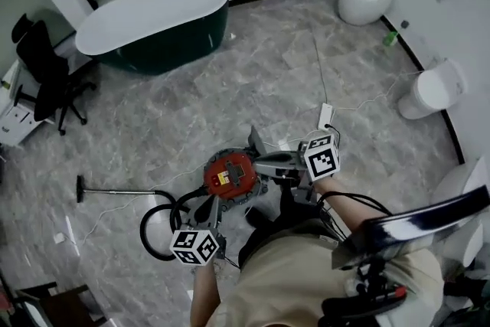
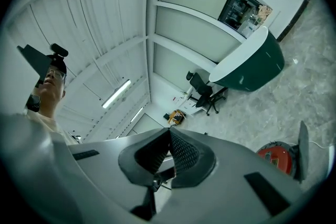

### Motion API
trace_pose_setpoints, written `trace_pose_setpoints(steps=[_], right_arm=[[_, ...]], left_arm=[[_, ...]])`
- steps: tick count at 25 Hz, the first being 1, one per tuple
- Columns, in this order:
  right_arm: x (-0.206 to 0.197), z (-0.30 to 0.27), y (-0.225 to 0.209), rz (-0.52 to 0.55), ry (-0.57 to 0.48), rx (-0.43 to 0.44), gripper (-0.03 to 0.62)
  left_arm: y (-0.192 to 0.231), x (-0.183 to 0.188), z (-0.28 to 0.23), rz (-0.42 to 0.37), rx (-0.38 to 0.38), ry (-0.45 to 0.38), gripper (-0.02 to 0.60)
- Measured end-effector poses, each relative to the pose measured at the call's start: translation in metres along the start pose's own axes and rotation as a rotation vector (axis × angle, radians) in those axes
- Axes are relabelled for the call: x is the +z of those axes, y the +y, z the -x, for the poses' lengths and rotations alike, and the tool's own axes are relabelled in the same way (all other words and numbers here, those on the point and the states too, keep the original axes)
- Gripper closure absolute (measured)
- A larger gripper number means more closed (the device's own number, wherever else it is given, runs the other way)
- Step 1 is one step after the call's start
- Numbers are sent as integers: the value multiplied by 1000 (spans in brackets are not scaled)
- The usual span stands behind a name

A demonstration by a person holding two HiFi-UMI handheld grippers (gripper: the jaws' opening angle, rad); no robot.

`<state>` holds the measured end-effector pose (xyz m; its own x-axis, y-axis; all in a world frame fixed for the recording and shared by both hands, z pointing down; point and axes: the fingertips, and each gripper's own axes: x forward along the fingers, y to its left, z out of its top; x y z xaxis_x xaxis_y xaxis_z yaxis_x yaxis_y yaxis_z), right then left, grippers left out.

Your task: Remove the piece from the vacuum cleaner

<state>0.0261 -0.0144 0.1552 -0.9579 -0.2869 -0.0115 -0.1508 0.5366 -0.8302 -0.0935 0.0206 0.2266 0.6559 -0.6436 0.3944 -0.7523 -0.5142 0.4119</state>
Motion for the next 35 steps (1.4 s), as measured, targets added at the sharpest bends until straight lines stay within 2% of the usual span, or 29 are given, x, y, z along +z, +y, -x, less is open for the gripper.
trace_pose_setpoints(steps=[7, 11, 17, 21, 25, 27, 29, 32, 35], right_arm=[[-6, 37, 25, -14, -56, 57, 591], [-10, 83, 28, -13, -96, 69, 591], [-40, 193, 31, -37, -166, 69, 591], [-88, 274, 38, -101, -201, 85, 591], [-129, 354, 50, -130, -192, 75, 591], [-135, 376, 65, -100, -190, 88, 591], [-135, 377, 84, -20, -175, 111, 591], [-129, 361, 122, 116, -158, 171, 591], [-130, 354, 144, 175, -151, 200, 591]], left_arm=[[-46, 12, -14, -86, -36, 21, 578], [-90, 4, -36, -133, -59, 66, 578], [-204, -24, -83, -242, -110, 110, 578], [-282, -63, -98, -251, -130, 151, 578], [-356, -96, -100, -245, -101, 173, 578], [-384, -106, -100, -248, -98, 180, 578], [-401, -108, -94, -251, -116, 156, 578], [-407, -104, -81, -263, -122, 119, 578], [-406, -106, -71, -287, -83, 112, 578]])
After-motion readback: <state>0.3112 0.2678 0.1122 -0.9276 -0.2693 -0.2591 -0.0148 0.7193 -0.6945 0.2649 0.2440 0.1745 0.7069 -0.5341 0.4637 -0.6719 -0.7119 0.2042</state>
